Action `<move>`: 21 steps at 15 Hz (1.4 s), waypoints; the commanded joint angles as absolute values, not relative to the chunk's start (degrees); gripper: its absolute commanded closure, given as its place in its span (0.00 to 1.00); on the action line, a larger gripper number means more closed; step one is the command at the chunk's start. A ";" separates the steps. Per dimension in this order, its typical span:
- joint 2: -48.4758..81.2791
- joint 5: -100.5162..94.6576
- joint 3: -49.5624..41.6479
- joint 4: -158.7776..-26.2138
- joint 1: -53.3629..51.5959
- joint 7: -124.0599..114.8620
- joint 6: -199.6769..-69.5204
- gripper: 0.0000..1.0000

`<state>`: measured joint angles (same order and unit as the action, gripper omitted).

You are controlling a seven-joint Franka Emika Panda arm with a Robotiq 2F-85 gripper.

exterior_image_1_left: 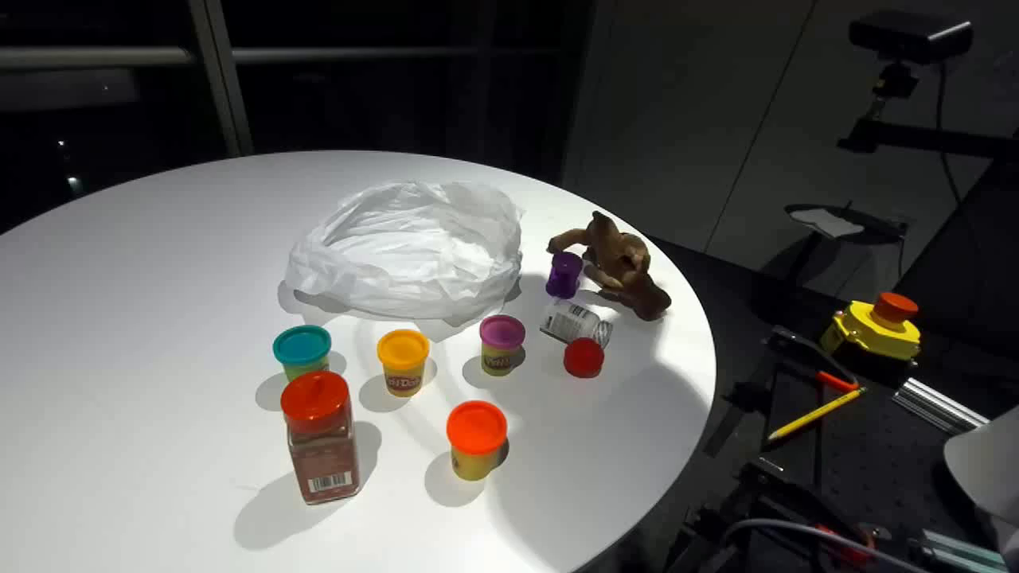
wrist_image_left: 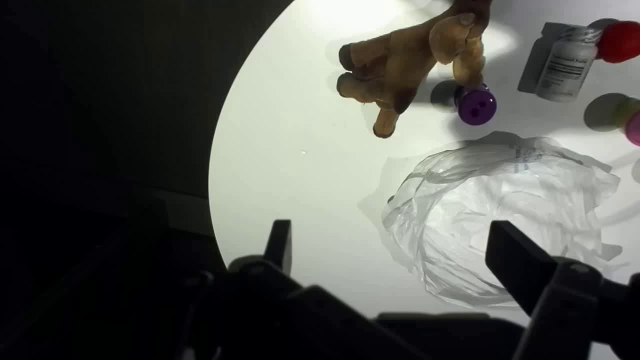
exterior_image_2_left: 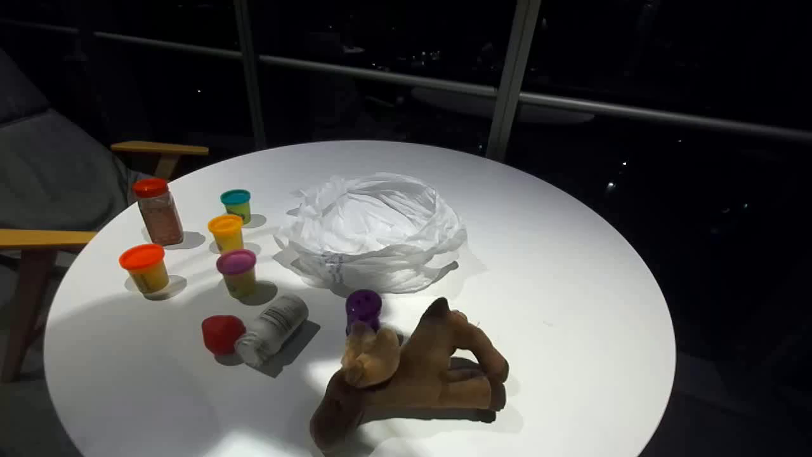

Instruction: Put the things on the table in the plastic bag

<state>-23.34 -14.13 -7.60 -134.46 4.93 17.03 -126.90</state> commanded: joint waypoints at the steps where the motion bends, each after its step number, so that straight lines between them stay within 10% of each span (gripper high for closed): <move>1: -23.35 -14.08 -7.57 -133.99 4.94 17.07 -126.75 0.00; 21: -15.79 -11.90 -6.47 -131.88 2.50 17.25 -127.14 0.00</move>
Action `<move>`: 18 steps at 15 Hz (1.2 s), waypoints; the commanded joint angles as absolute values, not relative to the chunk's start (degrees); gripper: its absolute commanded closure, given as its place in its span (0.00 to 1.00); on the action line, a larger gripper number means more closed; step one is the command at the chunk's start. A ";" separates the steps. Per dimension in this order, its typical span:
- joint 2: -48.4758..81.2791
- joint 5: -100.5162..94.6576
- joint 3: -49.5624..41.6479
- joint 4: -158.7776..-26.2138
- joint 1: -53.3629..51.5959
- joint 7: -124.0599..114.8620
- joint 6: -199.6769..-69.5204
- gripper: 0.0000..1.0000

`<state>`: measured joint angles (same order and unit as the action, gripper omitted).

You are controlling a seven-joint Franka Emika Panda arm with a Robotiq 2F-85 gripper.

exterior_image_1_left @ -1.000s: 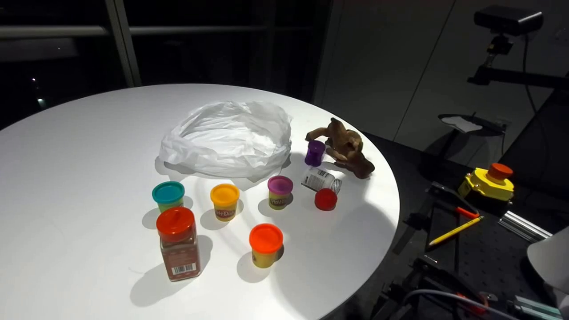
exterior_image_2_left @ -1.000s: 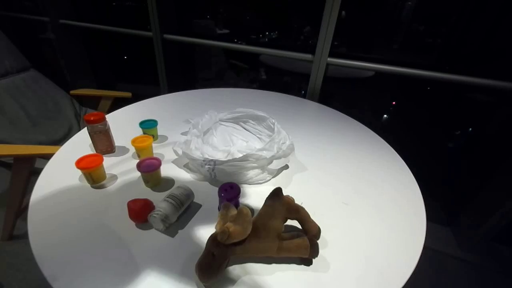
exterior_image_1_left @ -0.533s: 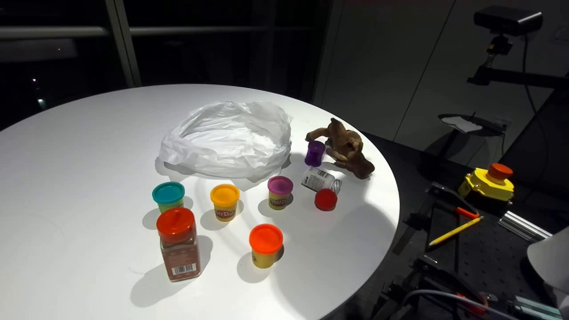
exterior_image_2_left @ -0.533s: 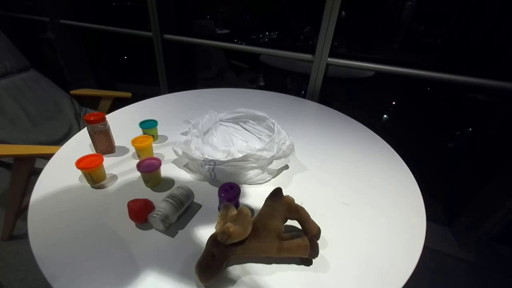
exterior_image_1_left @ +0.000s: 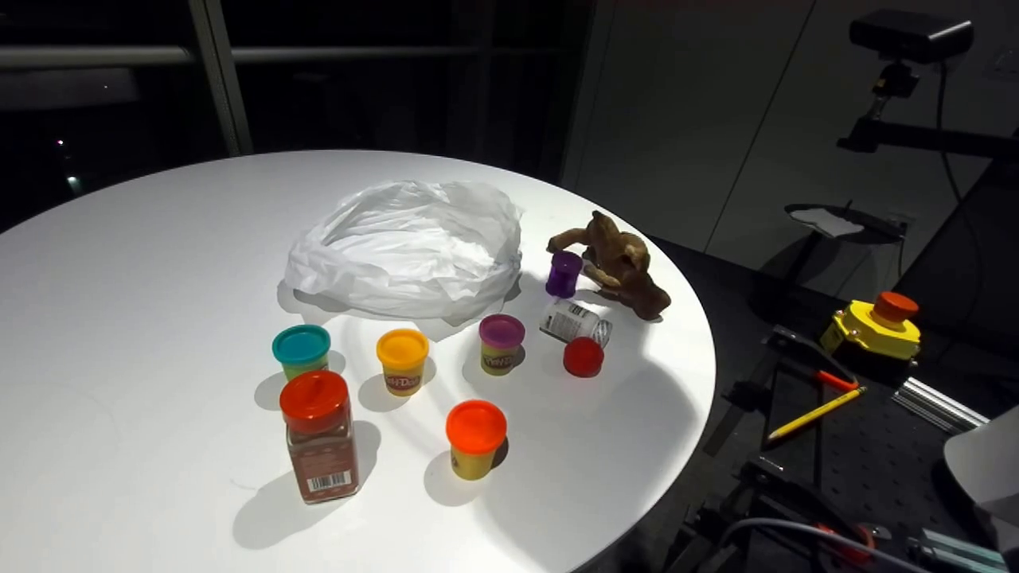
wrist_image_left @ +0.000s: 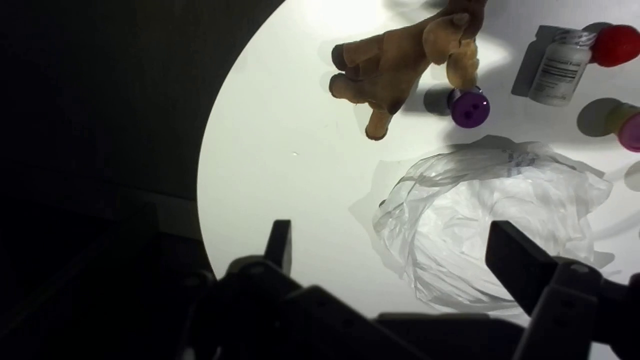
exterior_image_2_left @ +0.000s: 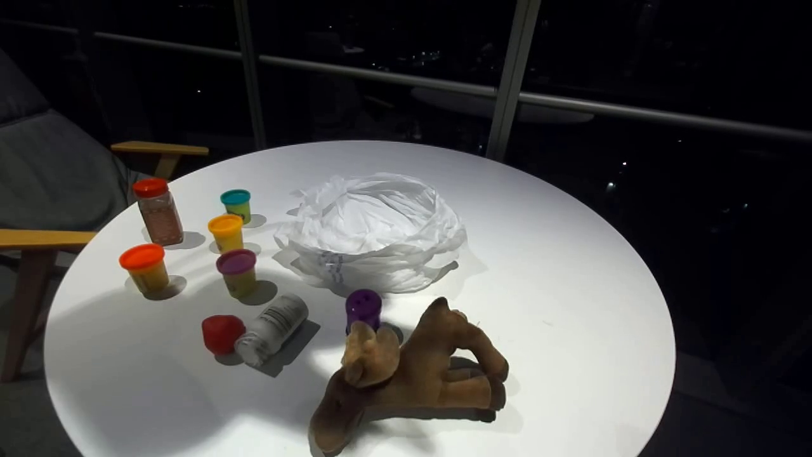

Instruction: Put the things on the table in the plastic bag

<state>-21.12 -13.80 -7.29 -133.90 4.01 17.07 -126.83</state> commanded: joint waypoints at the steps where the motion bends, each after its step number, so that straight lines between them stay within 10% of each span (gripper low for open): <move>1: -13.32 -11.54 -5.85 -131.95 2.08 16.03 -127.81 0.00; 18: 17.44 -5.12 -1.01 -133.34 1.35 5.18 -150.64 0.00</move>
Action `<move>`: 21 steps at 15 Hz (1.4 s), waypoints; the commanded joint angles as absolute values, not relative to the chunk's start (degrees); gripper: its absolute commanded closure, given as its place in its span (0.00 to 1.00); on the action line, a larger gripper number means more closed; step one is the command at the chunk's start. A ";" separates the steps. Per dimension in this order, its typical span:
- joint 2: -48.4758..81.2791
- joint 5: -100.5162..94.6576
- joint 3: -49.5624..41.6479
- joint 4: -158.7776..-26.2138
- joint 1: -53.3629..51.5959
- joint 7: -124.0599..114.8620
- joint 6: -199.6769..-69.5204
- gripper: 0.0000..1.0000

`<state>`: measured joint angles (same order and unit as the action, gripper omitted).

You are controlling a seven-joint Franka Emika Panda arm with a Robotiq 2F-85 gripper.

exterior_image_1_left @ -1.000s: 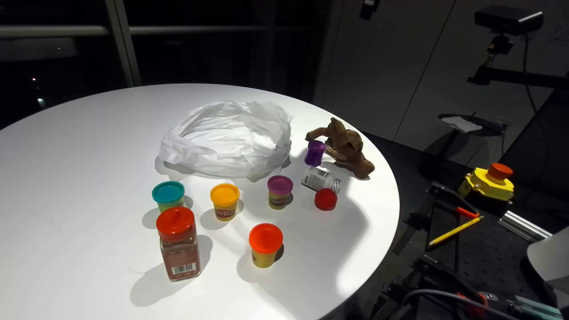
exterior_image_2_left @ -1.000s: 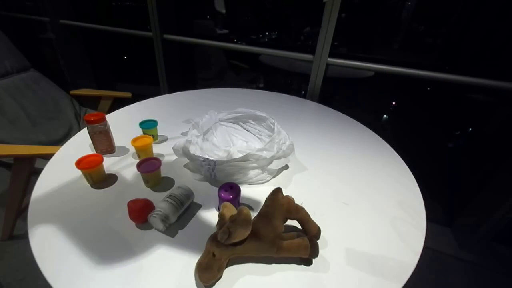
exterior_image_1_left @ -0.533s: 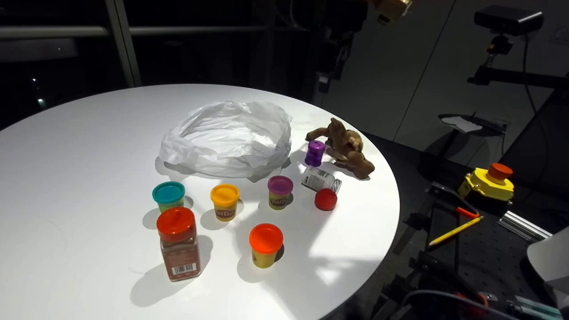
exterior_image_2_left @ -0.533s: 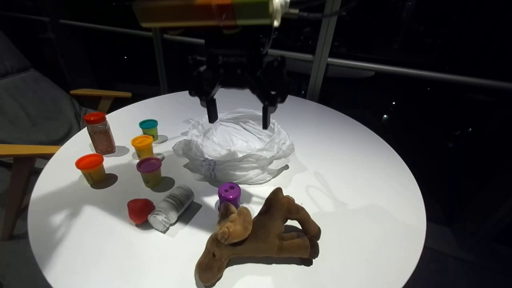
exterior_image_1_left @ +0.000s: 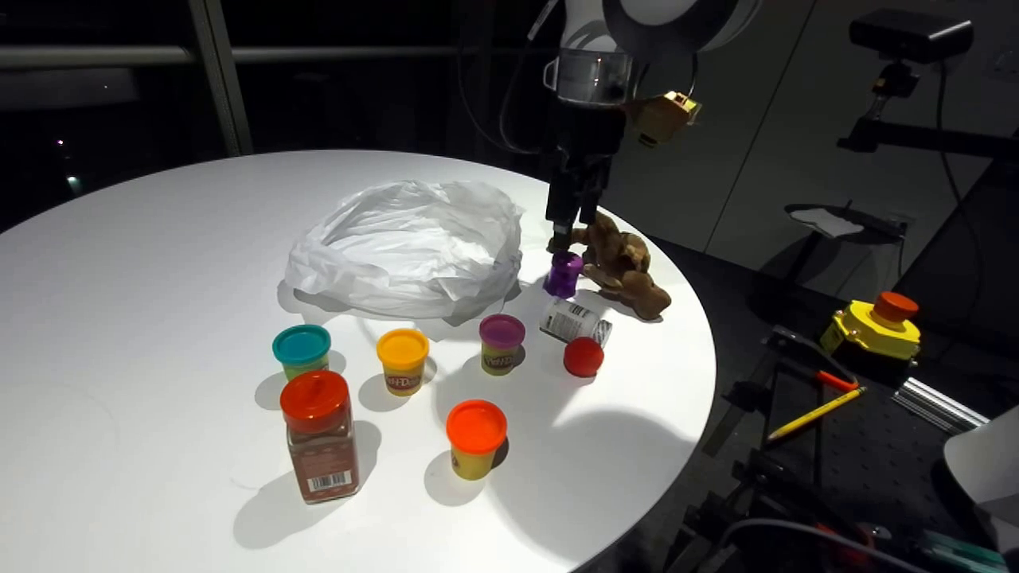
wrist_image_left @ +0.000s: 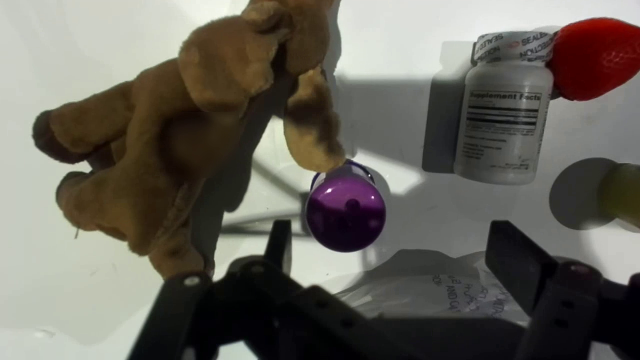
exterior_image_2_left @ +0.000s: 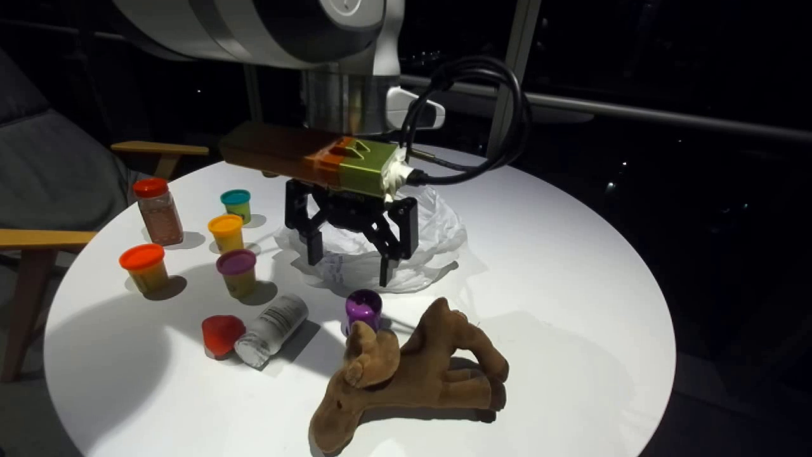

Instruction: Put the things on the table in the plastic bag

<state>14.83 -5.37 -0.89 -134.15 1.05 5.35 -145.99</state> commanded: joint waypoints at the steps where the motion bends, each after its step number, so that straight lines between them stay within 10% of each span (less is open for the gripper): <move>1: 18.65 -5.24 -1.20 -133.15 1.47 5.06 -152.79 0.00; 10: 24.09 -6.99 -2.35 -131.70 2.23 7.18 -156.24 0.00; 11: 23.82 -6.26 -1.52 -131.93 2.97 8.56 -155.64 0.25; 18: 21.20 -7.47 -3.02 -132.59 2.65 7.60 -150.48 0.72; 21: 15.89 -9.68 -5.07 -131.73 0.86 4.16 -146.37 0.74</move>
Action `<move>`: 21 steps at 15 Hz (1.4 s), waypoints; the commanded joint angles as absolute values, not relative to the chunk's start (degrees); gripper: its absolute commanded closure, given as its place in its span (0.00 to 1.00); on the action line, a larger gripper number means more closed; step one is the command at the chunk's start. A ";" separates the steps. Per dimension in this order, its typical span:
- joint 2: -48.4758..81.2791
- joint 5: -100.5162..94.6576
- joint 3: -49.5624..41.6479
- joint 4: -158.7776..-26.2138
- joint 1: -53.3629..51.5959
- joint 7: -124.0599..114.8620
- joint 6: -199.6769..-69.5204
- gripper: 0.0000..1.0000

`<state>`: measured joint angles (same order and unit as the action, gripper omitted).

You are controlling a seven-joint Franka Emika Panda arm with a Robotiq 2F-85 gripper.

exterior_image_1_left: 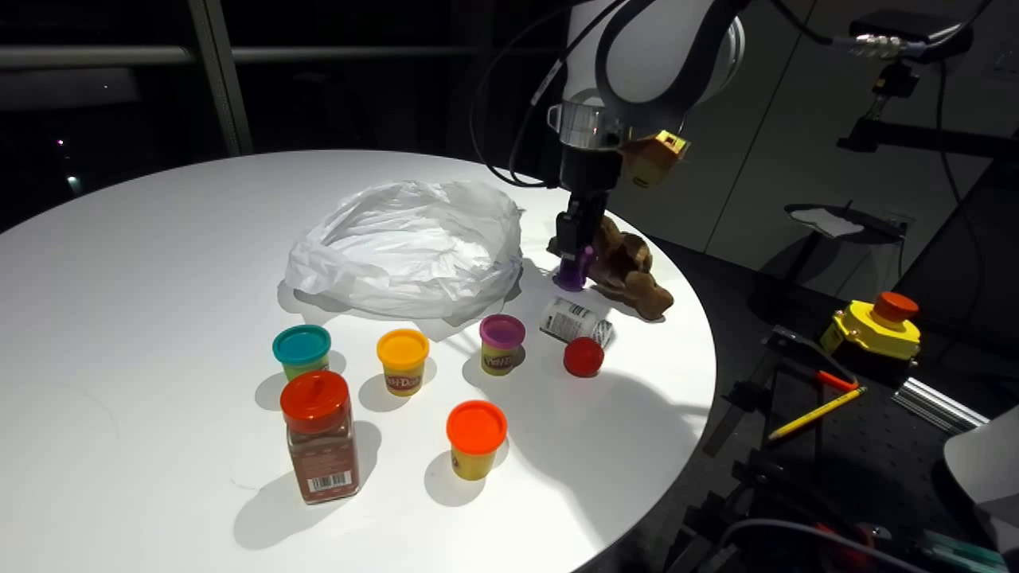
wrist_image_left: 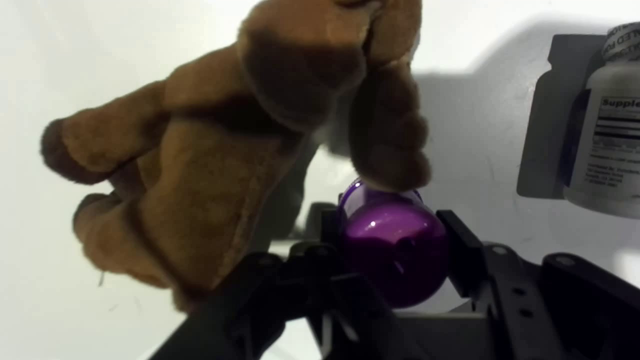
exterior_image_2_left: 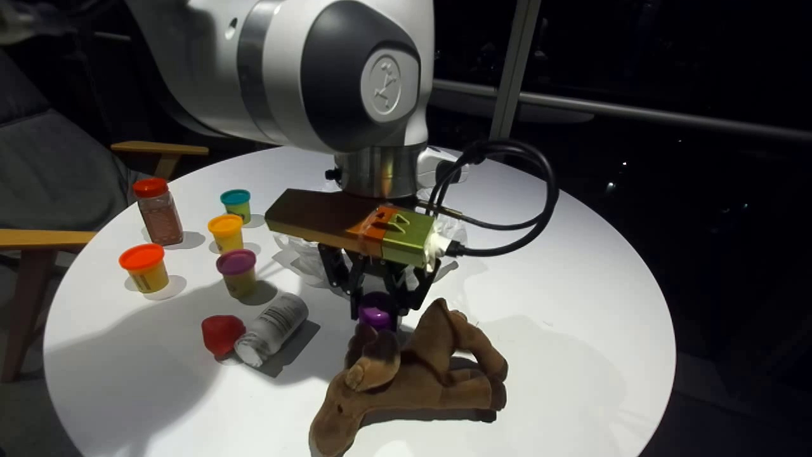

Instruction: Put the things on the table in the plastic bag

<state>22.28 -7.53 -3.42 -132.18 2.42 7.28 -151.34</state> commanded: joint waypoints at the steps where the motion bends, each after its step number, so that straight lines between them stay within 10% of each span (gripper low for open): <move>1: 13.92 -10.67 -5.40 -130.81 0.22 2.76 -144.72 0.74; 21: 45.16 -16.67 -7.17 -89.86 -8.96 -14.58 -141.31 0.74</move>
<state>41.28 -16.38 -4.88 -95.42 -7.20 -12.98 -142.70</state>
